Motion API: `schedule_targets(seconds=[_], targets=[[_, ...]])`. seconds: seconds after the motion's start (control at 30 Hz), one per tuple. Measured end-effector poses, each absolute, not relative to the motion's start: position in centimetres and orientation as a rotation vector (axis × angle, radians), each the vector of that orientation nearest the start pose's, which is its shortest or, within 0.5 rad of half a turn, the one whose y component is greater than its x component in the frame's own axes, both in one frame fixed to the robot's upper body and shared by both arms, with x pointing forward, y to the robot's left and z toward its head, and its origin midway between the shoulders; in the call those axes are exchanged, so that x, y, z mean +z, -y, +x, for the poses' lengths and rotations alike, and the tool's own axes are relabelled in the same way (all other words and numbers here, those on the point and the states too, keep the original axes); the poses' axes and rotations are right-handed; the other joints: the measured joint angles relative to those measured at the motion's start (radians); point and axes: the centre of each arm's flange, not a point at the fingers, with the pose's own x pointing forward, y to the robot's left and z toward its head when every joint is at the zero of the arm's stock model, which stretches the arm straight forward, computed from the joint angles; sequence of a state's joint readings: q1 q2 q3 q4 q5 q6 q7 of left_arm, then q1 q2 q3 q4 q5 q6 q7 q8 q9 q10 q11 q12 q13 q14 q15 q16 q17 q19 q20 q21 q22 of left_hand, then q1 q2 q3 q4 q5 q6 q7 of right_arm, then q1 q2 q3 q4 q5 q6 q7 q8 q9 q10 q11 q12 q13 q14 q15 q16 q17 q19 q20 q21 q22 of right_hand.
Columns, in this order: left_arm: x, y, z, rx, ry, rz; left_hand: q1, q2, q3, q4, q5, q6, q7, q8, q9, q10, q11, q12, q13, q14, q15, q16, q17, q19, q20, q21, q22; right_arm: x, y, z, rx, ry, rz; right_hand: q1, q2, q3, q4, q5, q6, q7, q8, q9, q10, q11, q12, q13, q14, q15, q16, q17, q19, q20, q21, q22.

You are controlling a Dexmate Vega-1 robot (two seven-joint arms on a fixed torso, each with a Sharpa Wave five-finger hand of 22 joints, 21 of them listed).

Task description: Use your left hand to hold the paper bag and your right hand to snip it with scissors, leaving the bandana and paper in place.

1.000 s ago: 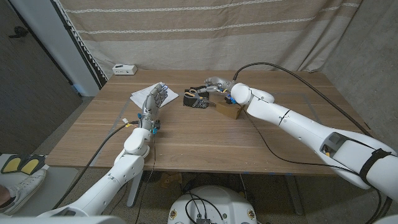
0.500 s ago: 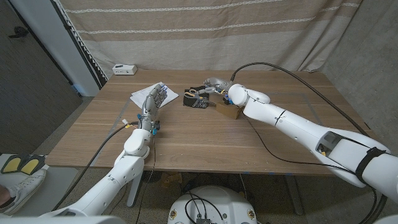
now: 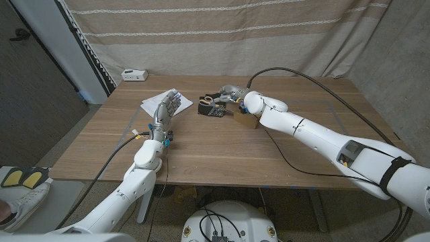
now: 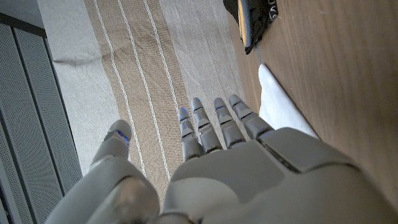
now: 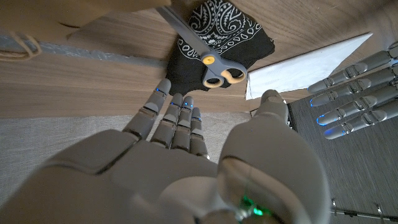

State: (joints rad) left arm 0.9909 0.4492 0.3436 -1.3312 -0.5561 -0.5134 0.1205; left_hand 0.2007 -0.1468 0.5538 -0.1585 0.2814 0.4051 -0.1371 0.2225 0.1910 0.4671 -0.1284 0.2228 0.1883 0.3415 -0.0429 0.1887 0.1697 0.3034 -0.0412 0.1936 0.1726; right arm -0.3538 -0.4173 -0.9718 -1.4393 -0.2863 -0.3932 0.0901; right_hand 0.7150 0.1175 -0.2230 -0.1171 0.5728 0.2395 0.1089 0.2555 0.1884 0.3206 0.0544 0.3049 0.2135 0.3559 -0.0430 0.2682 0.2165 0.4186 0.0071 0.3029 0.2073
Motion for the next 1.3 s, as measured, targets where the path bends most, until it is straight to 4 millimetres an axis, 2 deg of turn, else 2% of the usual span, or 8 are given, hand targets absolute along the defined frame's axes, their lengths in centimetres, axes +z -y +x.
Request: schedule_targets(seconds=[0.13, 0.3, 0.43, 0.6, 0.77, 0.93, 1.1, 1.3], targets=[[-7.7, -28.6, 61.9, -0.075, 0.710, -0.100, 0.003, -0.003, 0.000, 0.000, 0.000, 0.013, 0.001, 0.000, 0.000, 0.000, 0.000, 0.000, 0.000, 0.000, 0.000, 0.000, 0.000, 0.000, 0.000, 0.000, 0.000, 5.2, 5.1, 66.4, 0.246, 0.470, -1.244, 0.000, 0.000, 0.000, 0.000, 0.000, 0.002, -0.002, 0.000, 0.000, 0.001, 0.001, 0.000, -0.005, 0.010, 0.000, 0.003, 0.005, 0.023, -0.001, 0.010, 0.000], [-7.7, -28.6, 61.9, -0.076, 0.710, -0.099, 0.004, -0.004, 0.000, 0.000, 0.000, 0.042, 0.012, 0.007, 0.000, 0.004, 0.004, 0.000, 0.000, 0.000, 0.000, 0.000, 0.000, 0.000, 0.000, 0.000, 0.000, 5.1, 4.9, 66.4, 0.242, 0.463, -1.249, 0.003, 0.003, 0.000, 0.000, 0.000, 0.002, -0.002, 0.000, 0.005, 0.001, 0.001, -0.006, -0.003, 0.015, 0.003, 0.010, 0.005, 0.023, -0.002, 0.010, 0.004], [-7.8, -28.6, 61.8, -0.078, 0.709, -0.098, 0.008, 0.000, 0.000, 0.000, 0.004, 0.052, 0.016, 0.008, 0.000, 0.013, -0.002, 0.000, 0.000, 0.000, 0.000, 0.000, 0.000, 0.000, 0.000, 0.000, 0.000, 5.0, 4.7, 66.4, 0.231, 0.463, -1.253, 0.004, 0.004, 0.000, 0.000, -0.008, 0.016, 0.021, 0.000, 0.005, 0.016, 0.016, -0.004, -0.002, 0.032, 0.000, 0.018, 0.009, 0.036, -0.003, 0.019, 0.005], [-7.8, -28.6, 61.8, -0.080, 0.708, -0.098, 0.012, -0.004, 0.000, 0.000, 0.004, 0.033, 0.002, -0.001, 0.000, 0.015, 0.000, 0.000, 0.000, 0.001, 0.001, 0.000, 0.000, 0.000, 0.000, 0.000, 0.000, 4.9, 4.3, 66.3, 0.216, 0.464, -1.261, 0.004, 0.004, 0.000, 0.000, -0.008, 0.021, 0.029, 0.000, 0.005, 0.026, 0.026, 0.000, 0.003, 0.046, 0.000, 0.024, 0.013, 0.048, -0.002, 0.023, 0.005], [-8.0, -28.5, 61.8, -0.082, 0.708, -0.101, 0.012, -0.004, 0.000, 0.000, 0.004, 0.041, 0.009, -0.001, 0.000, 0.032, -0.001, 0.000, 0.000, 0.010, -0.002, 0.000, 0.000, 0.000, 0.000, 0.000, 0.000, 4.6, 4.0, 66.3, 0.206, 0.464, -1.271, 0.015, 0.004, 0.000, 0.000, -0.008, 0.021, 0.029, 0.000, 0.005, 0.026, 0.026, 0.000, 0.003, 0.046, 0.000, 0.024, 0.014, 0.048, -0.002, 0.026, 0.005], [-8.1, -28.5, 61.7, -0.082, 0.709, -0.104, 0.012, -0.004, 0.000, 0.000, 0.004, 0.030, -0.002, -0.005, 0.000, 0.035, -0.002, 0.000, 0.000, 0.013, 0.002, 0.000, 0.000, 0.000, 0.000, 0.000, 0.000, 4.5, 3.8, 66.4, 0.196, 0.464, -1.280, 0.015, 0.004, 0.000, 0.000, -0.008, 0.025, 0.033, 0.000, 0.005, 0.030, 0.022, 0.000, 0.003, 0.046, 0.000, 0.028, 0.014, 0.048, -0.002, 0.026, 0.009], [-8.2, -28.4, 61.7, -0.082, 0.708, -0.106, 0.012, -0.004, 0.000, 0.000, 0.004, 0.030, -0.002, -0.005, 0.000, 0.039, -0.007, 0.000, 0.004, 0.013, 0.002, 0.000, 0.000, 0.000, 0.000, 0.000, 0.000, 4.5, 3.6, 66.4, 0.189, 0.465, -1.288, 0.015, 0.004, 0.000, 0.000, -0.008, 0.025, 0.032, 0.000, 0.005, 0.032, 0.021, 0.004, 0.004, 0.057, 0.000, 0.032, 0.016, 0.048, -0.002, 0.026, 0.009], [-8.3, -28.3, 61.6, -0.083, 0.711, -0.109, 0.012, -0.004, -0.003, 0.003, 0.004, 0.030, -0.002, -0.005, 0.000, 0.039, -0.007, 0.000, 0.005, 0.013, 0.002, 0.000, 0.000, 0.000, 0.000, 0.000, 0.000, 4.2, 3.2, 66.7, 0.186, 0.461, -1.294, 0.020, 0.009, 0.000, 0.000, -0.015, 0.055, 0.002, 0.004, 0.005, 0.051, 0.008, 0.014, 0.008, 0.059, -0.002, 0.034, 0.022, 0.048, -0.002, 0.030, 0.013]])
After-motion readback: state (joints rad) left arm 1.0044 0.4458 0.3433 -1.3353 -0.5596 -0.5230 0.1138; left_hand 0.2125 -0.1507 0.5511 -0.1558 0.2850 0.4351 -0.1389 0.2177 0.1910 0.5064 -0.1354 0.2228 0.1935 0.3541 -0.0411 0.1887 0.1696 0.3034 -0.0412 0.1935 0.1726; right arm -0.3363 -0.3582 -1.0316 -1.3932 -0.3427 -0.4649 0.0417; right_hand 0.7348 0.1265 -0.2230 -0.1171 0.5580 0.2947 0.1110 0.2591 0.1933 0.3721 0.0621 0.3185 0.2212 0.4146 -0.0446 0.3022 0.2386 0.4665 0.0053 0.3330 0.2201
